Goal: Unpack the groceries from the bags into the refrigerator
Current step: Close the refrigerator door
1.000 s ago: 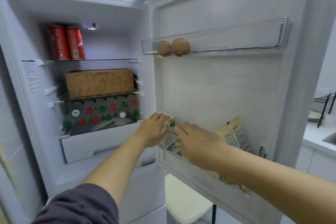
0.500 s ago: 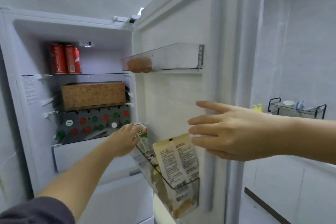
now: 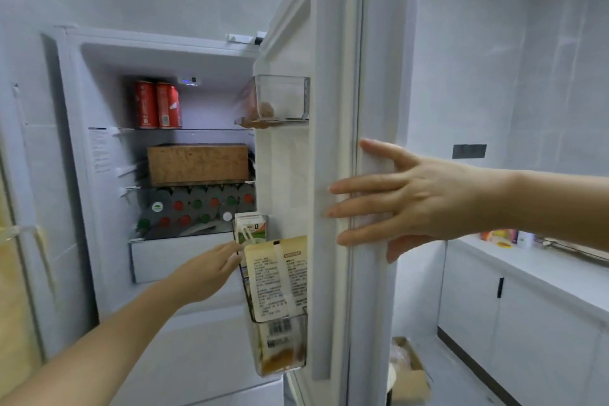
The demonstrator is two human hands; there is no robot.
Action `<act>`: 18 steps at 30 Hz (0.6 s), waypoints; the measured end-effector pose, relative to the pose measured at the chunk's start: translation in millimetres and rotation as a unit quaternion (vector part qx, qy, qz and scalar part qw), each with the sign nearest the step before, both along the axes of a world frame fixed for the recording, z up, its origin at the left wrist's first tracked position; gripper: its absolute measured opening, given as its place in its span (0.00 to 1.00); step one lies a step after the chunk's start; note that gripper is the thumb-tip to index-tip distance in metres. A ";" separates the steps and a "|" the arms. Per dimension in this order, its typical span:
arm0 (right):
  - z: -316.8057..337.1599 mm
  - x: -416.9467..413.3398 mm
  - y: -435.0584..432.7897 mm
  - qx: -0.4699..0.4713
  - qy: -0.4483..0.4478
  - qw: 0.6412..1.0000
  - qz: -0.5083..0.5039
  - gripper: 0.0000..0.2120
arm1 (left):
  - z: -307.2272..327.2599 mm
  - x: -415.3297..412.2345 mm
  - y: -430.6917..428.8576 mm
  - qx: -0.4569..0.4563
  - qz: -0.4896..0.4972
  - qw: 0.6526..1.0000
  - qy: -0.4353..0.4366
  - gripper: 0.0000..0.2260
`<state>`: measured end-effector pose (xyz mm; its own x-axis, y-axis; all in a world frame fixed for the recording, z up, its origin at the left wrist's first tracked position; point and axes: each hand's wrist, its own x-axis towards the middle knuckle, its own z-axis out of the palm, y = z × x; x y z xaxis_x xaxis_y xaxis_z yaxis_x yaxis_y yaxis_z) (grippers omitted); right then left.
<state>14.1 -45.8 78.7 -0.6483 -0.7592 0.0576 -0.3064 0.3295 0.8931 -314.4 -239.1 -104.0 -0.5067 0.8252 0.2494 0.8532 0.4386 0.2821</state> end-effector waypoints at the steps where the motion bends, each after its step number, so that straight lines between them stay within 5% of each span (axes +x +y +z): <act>1: -0.1 -2.0 -1.3 -0.002 -0.002 1.000 0.007 0.24 | -0.1 3.4 -2.8 0.000 0.009 1.000 0.003 0.21; 6: -1.6 -16.9 -12.7 -0.009 -0.004 0.999 0.045 0.22 | 7.5 24.3 -19.9 0.038 0.079 0.996 0.010 0.21; 9: -2.4 -27.3 -24.2 -0.013 0.000 0.997 0.074 0.21 | 22.2 50.6 -33.0 0.198 0.143 0.970 -0.018 0.16; 13: -2.9 -46.3 -43.1 -0.022 0.003 0.992 0.125 0.20 | 45.9 98.7 -51.0 0.400 0.126 0.908 -0.003 0.11; 18: 0.5 -73.2 -68.2 -0.023 0.014 0.980 0.196 0.21 | 34.0 158.7 -76.8 0.436 0.077 0.896 0.041 0.08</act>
<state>-59.1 -113.9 79.2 -0.3059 -0.9456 0.1111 -0.3926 0.2316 0.8901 -155.8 -315.9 -70.0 -0.5475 0.2207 0.8072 0.8356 0.1957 0.5132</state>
